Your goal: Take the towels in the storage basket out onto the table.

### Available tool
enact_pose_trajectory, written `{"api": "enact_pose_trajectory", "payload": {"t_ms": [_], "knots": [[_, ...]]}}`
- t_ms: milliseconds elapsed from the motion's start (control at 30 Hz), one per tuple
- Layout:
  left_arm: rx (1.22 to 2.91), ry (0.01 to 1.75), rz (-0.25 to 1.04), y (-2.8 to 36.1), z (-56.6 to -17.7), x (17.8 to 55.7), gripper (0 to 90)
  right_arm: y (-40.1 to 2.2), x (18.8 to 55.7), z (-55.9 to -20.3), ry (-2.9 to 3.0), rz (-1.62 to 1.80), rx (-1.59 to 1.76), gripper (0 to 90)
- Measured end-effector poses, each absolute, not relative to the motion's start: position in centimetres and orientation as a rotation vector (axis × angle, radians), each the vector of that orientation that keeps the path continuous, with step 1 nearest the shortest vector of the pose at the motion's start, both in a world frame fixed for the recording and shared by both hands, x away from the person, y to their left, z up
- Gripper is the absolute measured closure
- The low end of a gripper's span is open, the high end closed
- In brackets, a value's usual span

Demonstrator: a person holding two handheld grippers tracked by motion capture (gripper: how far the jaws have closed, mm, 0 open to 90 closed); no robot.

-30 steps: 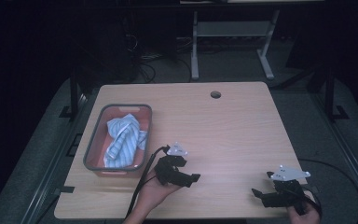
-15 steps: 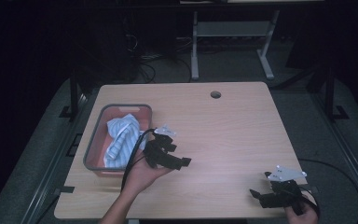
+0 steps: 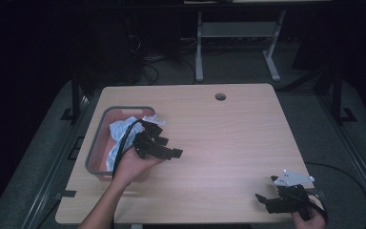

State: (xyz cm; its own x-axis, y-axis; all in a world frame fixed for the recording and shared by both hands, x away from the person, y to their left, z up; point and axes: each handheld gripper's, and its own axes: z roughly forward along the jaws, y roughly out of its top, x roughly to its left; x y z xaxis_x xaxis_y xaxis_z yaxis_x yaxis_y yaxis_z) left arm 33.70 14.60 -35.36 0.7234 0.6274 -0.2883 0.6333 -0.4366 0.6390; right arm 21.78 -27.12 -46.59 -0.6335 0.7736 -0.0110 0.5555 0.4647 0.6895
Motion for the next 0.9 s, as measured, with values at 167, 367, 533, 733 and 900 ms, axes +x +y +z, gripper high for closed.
{"api": "enact_pose_trajectory", "payload": {"t_ms": [167,367,533,733,900], "knots": [[2.128,0.995,-0.027,16.4,-34.9,34.5,21.4,-27.2,21.9,-46.7,2.399,0.945,1.116,13.8],[2.104,1.016,-0.035,17.9,-34.5,34.8,21.4,-27.1,21.8,-46.6,2.397,0.943,1.122,13.8],[2.099,1.043,-0.013,19.7,-34.3,35.1,22.0,-27.3,21.8,-46.6,2.39,0.939,1.12,13.8],[2.057,1.094,-0.008,22.2,-34.0,35.5,22.0,-27.2,21.8,-46.5,2.392,0.94,1.117,13.8],[2.03,1.175,0.037,24.7,-34.0,36.0,22.1,-27.1,21.7,-46.6,2.394,0.938,1.121,13.8]]}}
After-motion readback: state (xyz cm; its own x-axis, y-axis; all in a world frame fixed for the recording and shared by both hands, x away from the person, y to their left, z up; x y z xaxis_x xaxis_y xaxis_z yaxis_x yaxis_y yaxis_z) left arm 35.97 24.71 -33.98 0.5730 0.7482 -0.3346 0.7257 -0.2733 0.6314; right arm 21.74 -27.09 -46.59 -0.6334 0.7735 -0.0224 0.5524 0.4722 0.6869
